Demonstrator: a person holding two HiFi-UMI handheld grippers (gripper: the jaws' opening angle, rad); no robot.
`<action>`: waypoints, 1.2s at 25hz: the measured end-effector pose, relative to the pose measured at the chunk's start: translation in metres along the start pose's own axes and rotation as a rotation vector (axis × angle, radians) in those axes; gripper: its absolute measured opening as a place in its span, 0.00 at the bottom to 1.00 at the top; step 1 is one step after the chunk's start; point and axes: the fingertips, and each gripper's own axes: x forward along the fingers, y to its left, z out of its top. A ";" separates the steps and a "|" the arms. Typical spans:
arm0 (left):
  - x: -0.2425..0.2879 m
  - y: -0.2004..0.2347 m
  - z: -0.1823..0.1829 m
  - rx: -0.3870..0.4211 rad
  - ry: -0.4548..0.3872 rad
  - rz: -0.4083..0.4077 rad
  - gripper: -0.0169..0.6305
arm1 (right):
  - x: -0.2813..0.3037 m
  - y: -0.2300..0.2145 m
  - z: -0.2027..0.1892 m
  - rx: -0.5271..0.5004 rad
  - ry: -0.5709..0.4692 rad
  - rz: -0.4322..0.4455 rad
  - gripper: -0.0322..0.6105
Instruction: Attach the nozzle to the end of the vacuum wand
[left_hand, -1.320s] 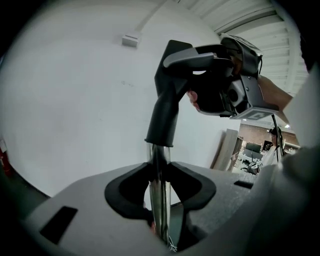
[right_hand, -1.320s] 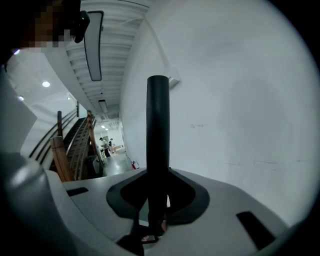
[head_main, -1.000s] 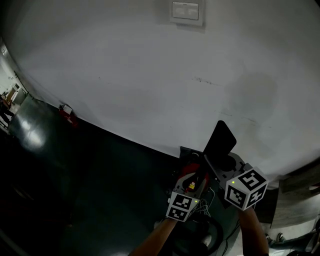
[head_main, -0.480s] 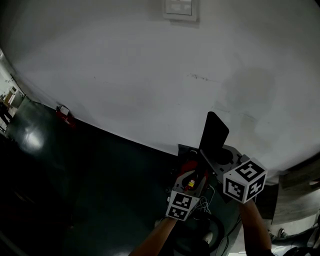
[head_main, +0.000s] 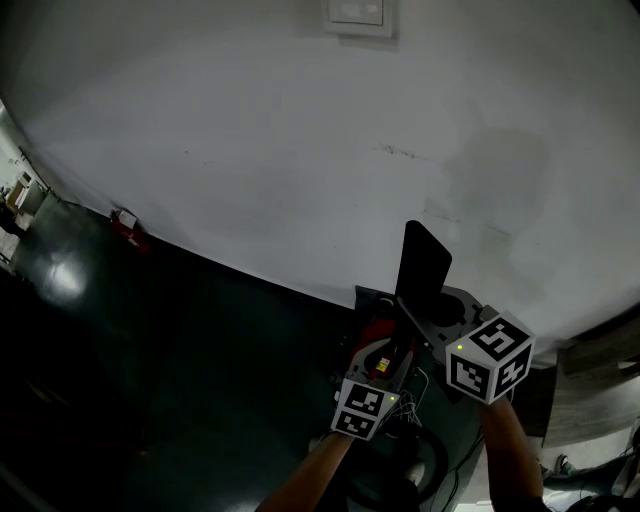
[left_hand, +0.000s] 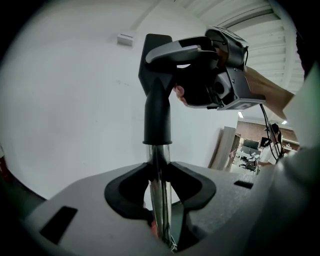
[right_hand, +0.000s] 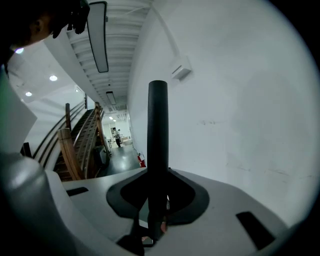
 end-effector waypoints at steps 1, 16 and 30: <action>-0.001 -0.001 0.000 0.002 0.000 -0.001 0.24 | 0.000 -0.002 0.000 0.011 0.000 0.000 0.19; -0.001 0.005 0.000 0.002 0.007 -0.002 0.24 | 0.010 0.006 0.001 -0.034 0.030 0.009 0.19; 0.001 -0.001 0.001 -0.019 -0.008 -0.014 0.23 | 0.008 -0.010 0.003 0.077 -0.070 0.004 0.19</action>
